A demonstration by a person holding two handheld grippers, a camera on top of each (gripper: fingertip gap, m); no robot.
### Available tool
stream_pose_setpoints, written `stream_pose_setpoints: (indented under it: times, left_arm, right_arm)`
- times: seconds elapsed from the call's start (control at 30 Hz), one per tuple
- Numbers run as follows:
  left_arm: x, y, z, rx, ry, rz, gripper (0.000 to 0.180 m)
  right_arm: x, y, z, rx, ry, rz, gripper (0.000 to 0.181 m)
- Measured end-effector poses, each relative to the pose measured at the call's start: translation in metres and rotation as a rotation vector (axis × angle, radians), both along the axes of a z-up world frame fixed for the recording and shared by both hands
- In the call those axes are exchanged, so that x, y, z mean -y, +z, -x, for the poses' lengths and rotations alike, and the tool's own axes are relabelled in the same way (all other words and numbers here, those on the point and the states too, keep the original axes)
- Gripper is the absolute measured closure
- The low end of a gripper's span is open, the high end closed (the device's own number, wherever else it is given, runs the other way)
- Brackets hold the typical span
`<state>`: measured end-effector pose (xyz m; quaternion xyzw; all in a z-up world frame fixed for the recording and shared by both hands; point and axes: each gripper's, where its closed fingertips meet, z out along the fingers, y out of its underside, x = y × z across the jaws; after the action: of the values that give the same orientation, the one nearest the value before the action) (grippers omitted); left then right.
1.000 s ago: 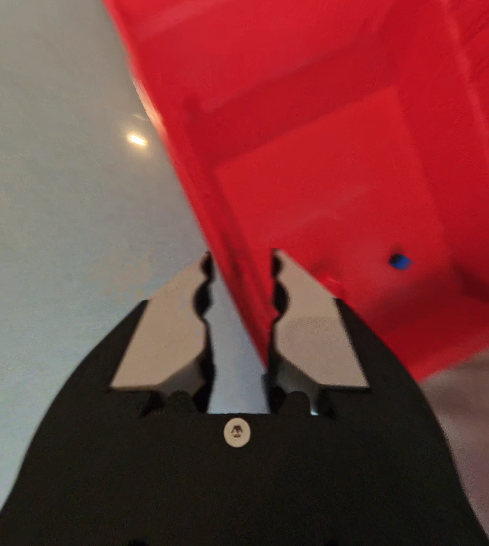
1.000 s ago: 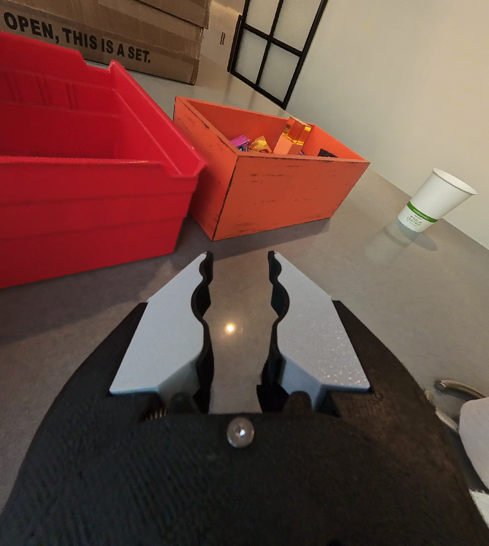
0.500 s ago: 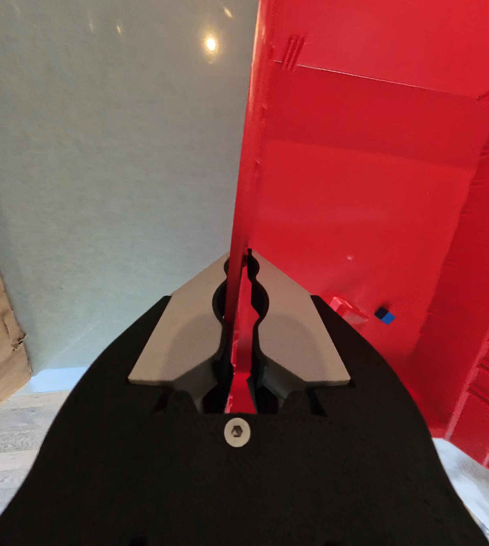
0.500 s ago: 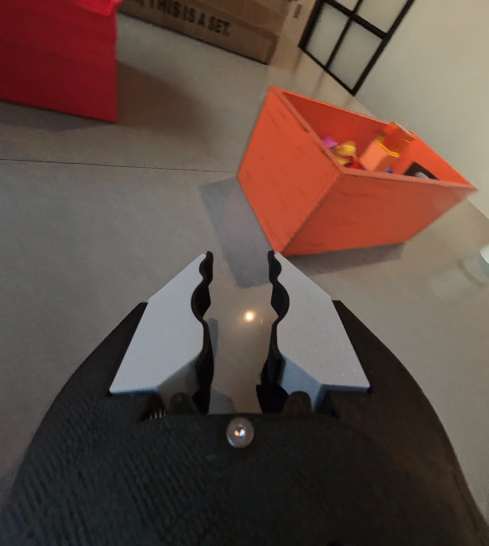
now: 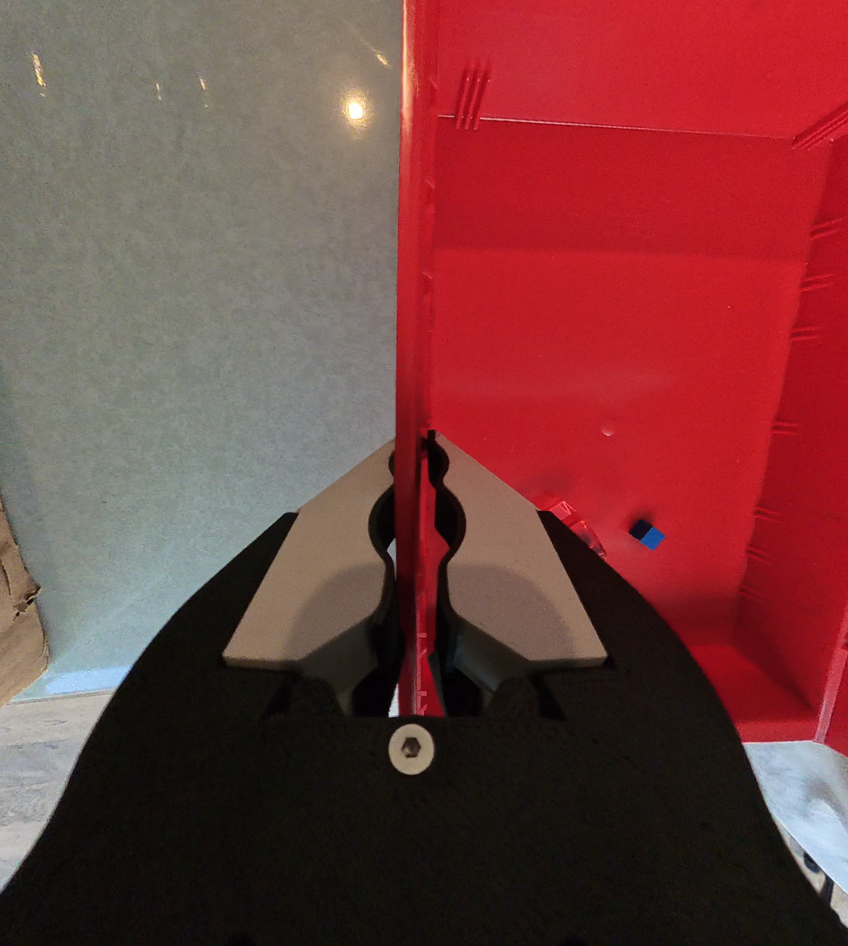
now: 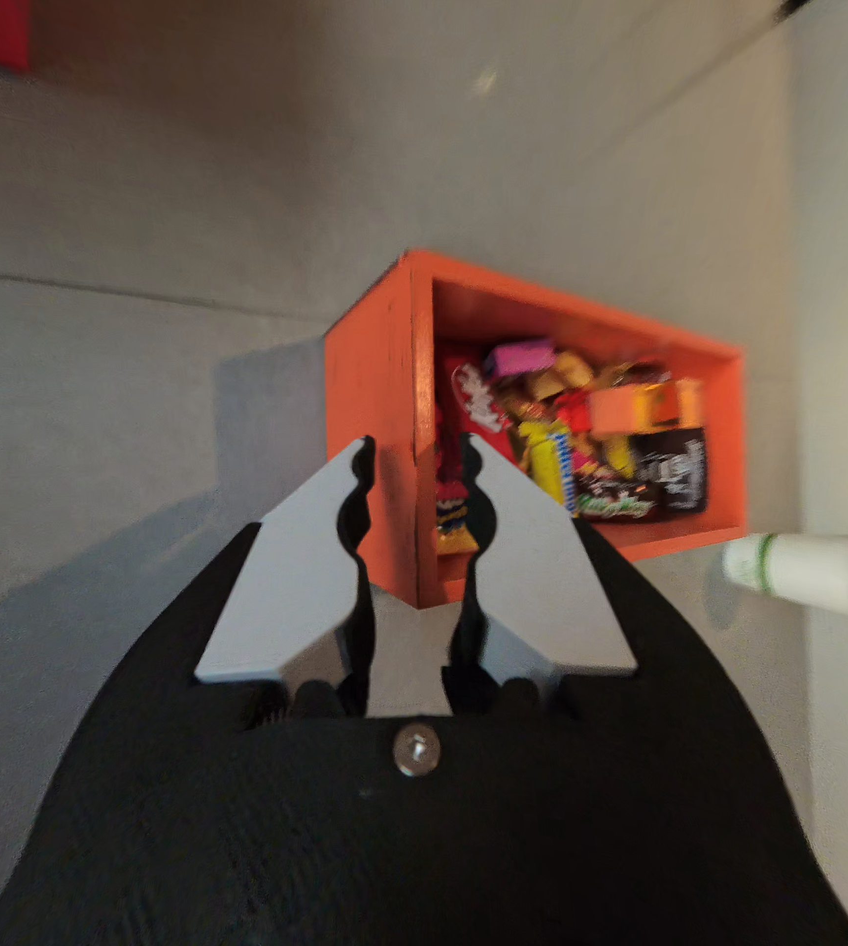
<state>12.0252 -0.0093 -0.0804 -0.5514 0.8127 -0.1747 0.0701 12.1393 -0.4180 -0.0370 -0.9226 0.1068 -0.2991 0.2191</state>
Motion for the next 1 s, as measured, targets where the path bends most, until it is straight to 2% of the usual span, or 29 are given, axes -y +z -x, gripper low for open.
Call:
stream_pose_setpoints:
  times: [0.03, 0.2, 0.3, 0.5, 0.67, 0.87, 0.93, 1.0]
  left_arm:
    - [0.0, 0.0, 0.0, -0.001, -0.004, 0.009, 0.177]
    - [0.0, 0.001, 0.002, -0.018, -0.03, 0.032, 0.177]
    - [-0.004, 0.006, 0.007, -0.017, -0.048, 0.023, 0.177]
    - [-0.029, 0.013, 0.016, -0.009, -0.051, -0.017, 0.177]
    - [-0.028, 0.011, 0.006, -0.045, -0.018, 0.01, 0.176]
    - [0.021, 0.013, -0.018, -0.063, -0.085, -0.013, 0.176]
    - [0.037, 0.014, -0.024, -0.068, -0.115, -0.03, 0.176]
    - [0.048, 0.014, -0.028, -0.075, -0.139, -0.06, 0.177]
  right_arm:
    - [0.004, -0.011, 0.003, -0.107, -0.002, 0.044, 0.161]
    - [0.025, -0.015, 0.017, -0.432, -0.021, 0.013, 0.17]
    - [0.063, -0.016, 0.03, -0.534, -0.045, -0.01, 0.171]
    - [0.115, -0.015, 0.054, -0.491, -0.064, -0.07, 0.168]
    - [0.069, -0.014, 0.079, -0.357, -0.049, -0.042, 0.168]
    - [0.029, -0.011, 0.11, -0.203, -0.065, -0.064, 0.165]
    - [0.028, -0.007, 0.121, -0.218, -0.067, -0.165, 0.166]
    - [0.027, 0.001, 0.133, -0.303, -0.075, -0.342, 0.17]
